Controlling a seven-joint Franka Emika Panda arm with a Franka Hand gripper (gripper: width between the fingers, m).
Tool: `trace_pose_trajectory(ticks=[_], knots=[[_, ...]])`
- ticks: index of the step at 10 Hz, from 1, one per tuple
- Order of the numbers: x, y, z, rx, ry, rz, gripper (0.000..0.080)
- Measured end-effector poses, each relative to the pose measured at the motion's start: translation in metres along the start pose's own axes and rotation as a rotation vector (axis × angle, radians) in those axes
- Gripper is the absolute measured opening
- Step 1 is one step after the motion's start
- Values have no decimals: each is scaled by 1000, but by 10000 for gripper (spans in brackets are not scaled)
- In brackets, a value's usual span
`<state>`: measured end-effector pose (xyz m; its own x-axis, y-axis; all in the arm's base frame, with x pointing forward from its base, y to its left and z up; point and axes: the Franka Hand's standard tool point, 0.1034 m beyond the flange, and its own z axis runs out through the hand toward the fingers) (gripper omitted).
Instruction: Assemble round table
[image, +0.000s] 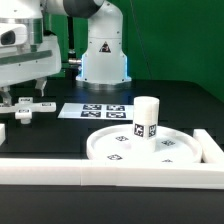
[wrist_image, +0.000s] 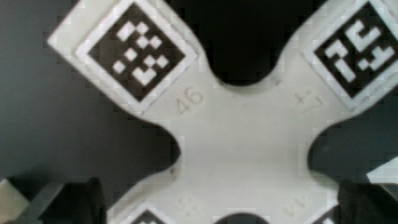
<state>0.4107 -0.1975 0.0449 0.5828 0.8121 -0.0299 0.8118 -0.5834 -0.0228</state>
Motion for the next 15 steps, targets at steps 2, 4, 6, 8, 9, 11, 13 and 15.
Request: trace_pose_trajectory(ticks=[2, 4, 6, 8, 9, 11, 13, 15], knots=[[-3, -1, 2, 3, -1, 5, 649], [-3, -2, 4, 7, -3, 5, 649], [-3, -4, 7, 14, -5, 5, 649], [-4, -6, 12, 22, -9, 5, 649], [-5, -7, 14, 25, -11, 5, 649], [-3, -8, 16, 28, -11, 3, 649], [-4, -9, 17, 31, -13, 4, 649], [-7, -9, 18, 33, -14, 8, 524]])
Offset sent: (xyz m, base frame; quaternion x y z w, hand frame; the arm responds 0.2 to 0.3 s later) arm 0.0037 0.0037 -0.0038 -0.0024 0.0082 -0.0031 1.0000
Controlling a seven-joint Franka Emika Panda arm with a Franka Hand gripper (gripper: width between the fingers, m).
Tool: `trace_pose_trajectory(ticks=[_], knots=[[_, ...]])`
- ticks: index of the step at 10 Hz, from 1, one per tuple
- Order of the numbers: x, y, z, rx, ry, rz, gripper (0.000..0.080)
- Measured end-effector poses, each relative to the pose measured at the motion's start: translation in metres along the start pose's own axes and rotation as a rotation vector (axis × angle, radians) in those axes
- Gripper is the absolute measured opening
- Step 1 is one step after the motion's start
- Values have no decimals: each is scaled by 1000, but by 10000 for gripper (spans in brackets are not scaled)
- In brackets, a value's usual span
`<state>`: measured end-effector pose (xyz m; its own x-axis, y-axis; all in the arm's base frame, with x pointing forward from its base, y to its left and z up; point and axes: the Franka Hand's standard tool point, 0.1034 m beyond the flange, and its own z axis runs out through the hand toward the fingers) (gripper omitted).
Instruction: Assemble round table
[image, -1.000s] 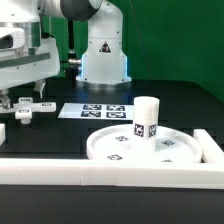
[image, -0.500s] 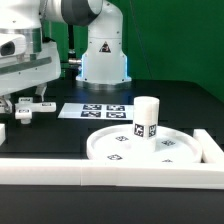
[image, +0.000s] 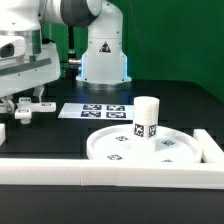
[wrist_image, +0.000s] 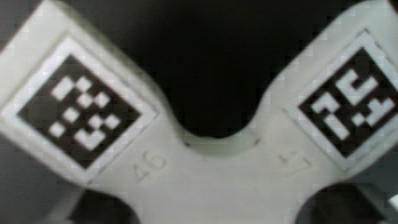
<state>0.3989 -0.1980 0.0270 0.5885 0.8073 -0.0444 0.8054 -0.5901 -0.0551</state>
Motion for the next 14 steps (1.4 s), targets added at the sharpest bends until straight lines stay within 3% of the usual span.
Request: trace_pose_trajectory(ticks=[1, 6, 9, 12, 13, 14], knots=[[0, 0, 0, 0, 0, 0, 443], [7, 0, -4, 9, 1, 31, 443], [30, -3, -20, -14, 17, 97, 445], [79, -18, -57, -35, 50, 226, 445], [92, -20, -63, -46, 59, 224, 445], [86, -20, -58, -39, 51, 204, 445]])
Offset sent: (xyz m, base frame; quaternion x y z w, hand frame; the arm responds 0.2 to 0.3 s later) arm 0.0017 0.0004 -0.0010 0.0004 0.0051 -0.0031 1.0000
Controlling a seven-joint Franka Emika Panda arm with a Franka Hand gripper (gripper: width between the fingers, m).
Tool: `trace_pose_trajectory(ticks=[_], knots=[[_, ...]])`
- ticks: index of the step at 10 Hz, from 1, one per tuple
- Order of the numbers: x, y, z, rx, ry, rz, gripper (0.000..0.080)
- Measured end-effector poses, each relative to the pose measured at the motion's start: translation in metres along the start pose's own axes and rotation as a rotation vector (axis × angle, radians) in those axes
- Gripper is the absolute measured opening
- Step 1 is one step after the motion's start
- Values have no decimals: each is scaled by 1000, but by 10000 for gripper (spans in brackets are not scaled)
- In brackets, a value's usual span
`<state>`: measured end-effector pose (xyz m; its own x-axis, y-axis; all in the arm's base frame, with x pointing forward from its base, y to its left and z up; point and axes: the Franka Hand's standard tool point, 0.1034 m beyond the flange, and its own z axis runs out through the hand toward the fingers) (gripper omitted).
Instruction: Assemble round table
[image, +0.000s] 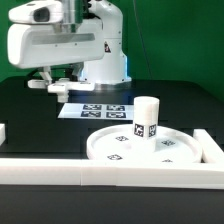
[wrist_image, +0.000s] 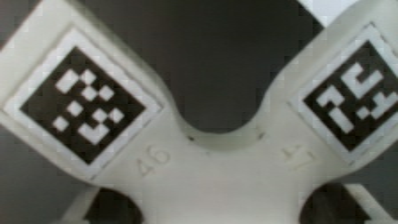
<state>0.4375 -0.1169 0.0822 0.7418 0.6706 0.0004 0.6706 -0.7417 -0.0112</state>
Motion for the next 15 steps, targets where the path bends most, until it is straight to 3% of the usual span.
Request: trace_pose_trajectory(ticks=[3, 4, 7, 8, 10, 12, 13, 14, 15], knots=[[-2, 2, 0, 4, -2, -9, 445], [3, 7, -12, 11, 1, -10, 445], [65, 6, -47, 12, 26, -22, 446], [80, 3, -55, -2, 45, -50, 446], [73, 3, -50, 4, 37, -45, 446], [73, 3, -50, 4, 38, -46, 446], [82, -1, -54, 4, 25, -53, 446], [109, -9, -64, 5, 10, -95, 446], [139, -18, -69, 27, 0, -137, 446]])
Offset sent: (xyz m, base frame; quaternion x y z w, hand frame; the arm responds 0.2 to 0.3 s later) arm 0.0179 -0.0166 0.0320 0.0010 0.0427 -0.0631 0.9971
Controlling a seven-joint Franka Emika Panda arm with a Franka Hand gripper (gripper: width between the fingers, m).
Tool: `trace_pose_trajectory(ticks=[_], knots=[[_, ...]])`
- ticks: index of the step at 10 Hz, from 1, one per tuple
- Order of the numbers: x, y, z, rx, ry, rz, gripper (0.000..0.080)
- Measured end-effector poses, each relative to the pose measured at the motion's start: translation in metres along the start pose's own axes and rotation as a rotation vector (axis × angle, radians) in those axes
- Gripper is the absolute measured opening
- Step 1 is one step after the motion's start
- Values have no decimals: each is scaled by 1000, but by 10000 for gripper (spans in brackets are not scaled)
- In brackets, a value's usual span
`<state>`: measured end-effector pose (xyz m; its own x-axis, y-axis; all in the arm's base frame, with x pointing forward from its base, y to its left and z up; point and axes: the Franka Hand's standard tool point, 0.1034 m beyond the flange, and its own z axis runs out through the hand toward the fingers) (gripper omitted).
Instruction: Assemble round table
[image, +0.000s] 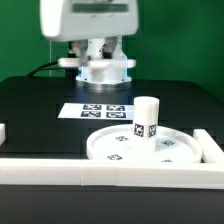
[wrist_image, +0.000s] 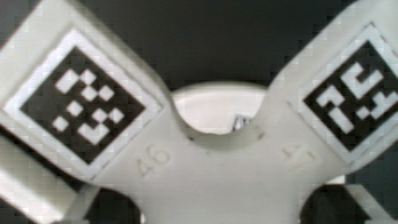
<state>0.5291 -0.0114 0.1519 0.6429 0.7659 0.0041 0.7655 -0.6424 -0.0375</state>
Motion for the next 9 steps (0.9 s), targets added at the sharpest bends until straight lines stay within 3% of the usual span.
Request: trace_pose_trajectory(ticks=[1, 2, 6, 7, 9], knots=[[24, 0, -2, -3, 7, 9, 446], [37, -4, -2, -3, 13, 2, 446], [31, -3, 1, 3, 9, 1, 446], [34, -4, 2, 3, 8, -7, 446], [56, 2, 8, 5, 14, -27, 446]])
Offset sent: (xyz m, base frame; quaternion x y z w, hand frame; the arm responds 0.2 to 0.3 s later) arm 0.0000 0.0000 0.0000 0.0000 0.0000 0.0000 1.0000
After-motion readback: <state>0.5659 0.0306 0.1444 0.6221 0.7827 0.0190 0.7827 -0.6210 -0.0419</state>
